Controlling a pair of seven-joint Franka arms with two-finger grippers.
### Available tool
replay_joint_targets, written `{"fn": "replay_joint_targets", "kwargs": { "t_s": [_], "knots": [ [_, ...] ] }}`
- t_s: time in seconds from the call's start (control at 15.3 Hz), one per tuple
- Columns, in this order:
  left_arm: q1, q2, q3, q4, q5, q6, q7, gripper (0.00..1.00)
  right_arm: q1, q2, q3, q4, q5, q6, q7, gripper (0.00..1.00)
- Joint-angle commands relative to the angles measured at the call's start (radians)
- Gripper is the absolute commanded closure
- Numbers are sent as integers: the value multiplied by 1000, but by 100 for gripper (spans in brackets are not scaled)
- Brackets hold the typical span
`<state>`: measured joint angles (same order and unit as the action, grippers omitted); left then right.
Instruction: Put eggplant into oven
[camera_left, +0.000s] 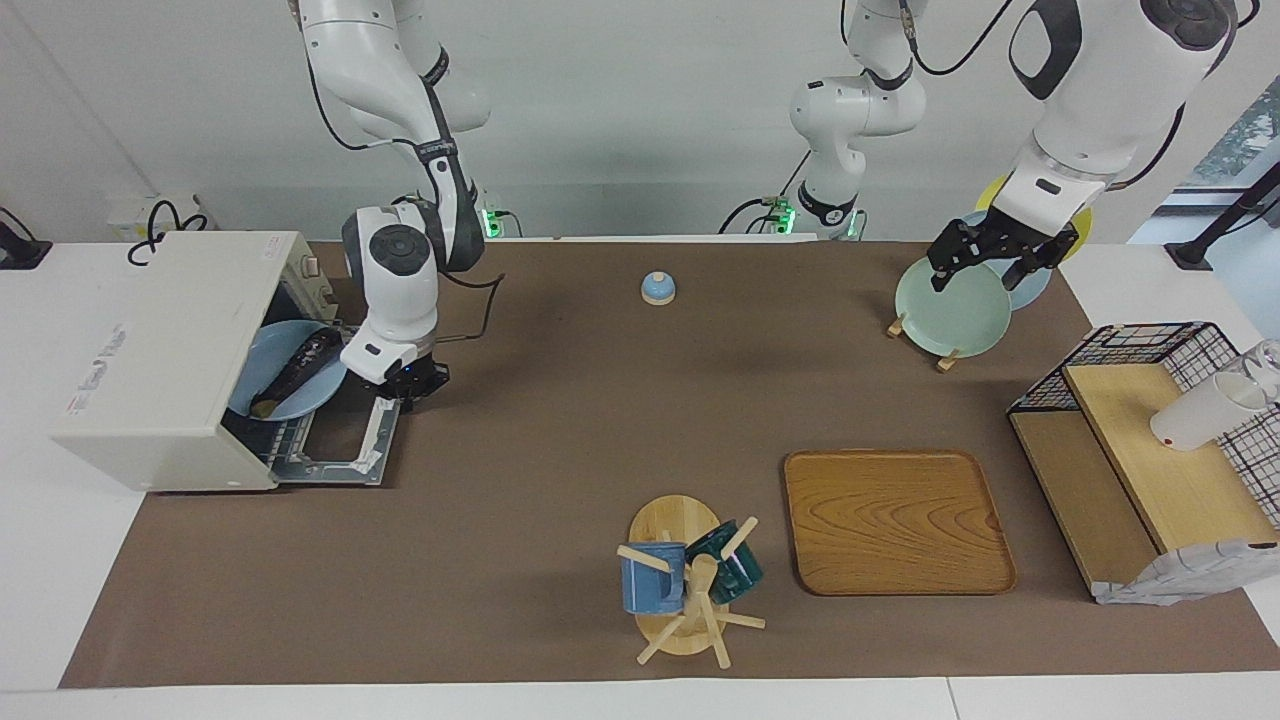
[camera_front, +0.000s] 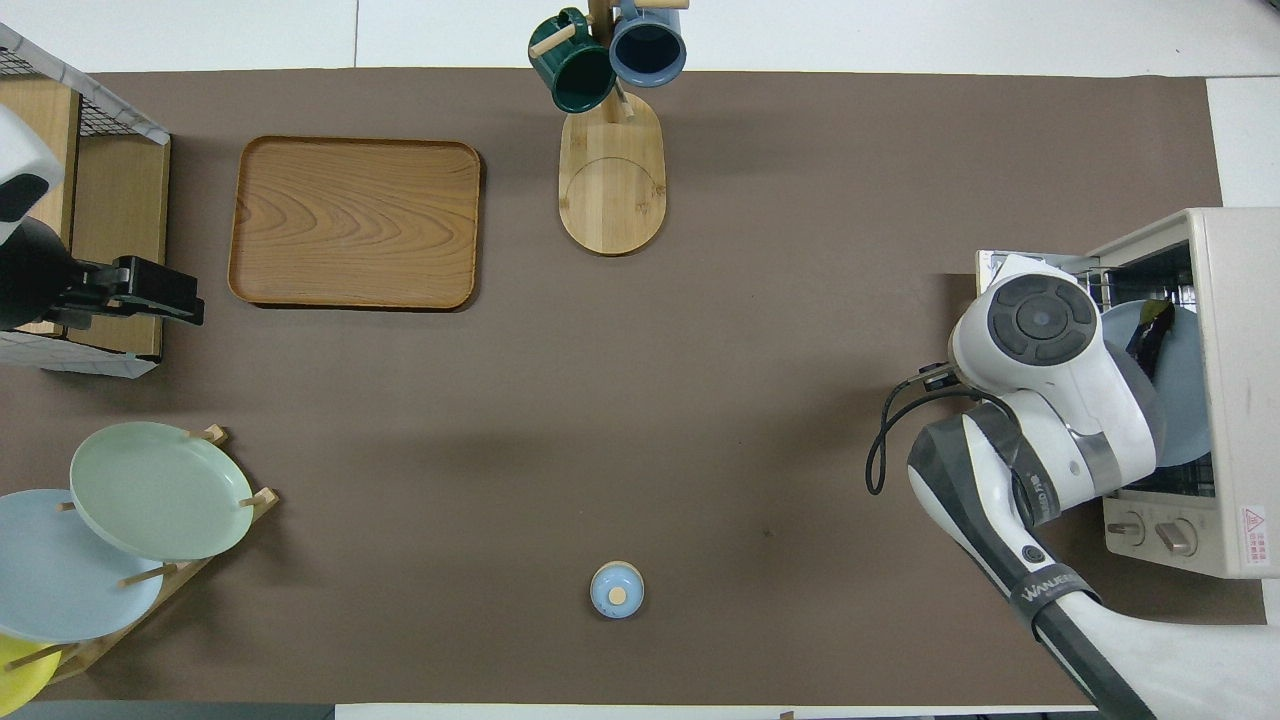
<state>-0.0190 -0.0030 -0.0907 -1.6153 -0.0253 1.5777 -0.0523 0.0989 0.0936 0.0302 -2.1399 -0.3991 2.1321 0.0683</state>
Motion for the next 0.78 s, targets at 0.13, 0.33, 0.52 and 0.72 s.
{"fn": "replay_joint_targets", "kwargs": {
  "t_s": [0.13,0.33,0.52,0.72],
  "knots": [
    [7,-15,-4,-9,16,-7,-6,0,-105,-67,-26,63,-50,-67,-201,100],
    [7,-15,-4,-9,16,-8,-6,0,-160,-92,-29,63,11,-77,-306,100],
    [7,-15,-4,-9,16,-7,-6,0,-203,-112,-27,61,14,-89,-367,100],
    [7,-15,-4,-9,16,-7,-6,0,-211,-146,-29,66,61,-121,-395,100]
  ]
}}
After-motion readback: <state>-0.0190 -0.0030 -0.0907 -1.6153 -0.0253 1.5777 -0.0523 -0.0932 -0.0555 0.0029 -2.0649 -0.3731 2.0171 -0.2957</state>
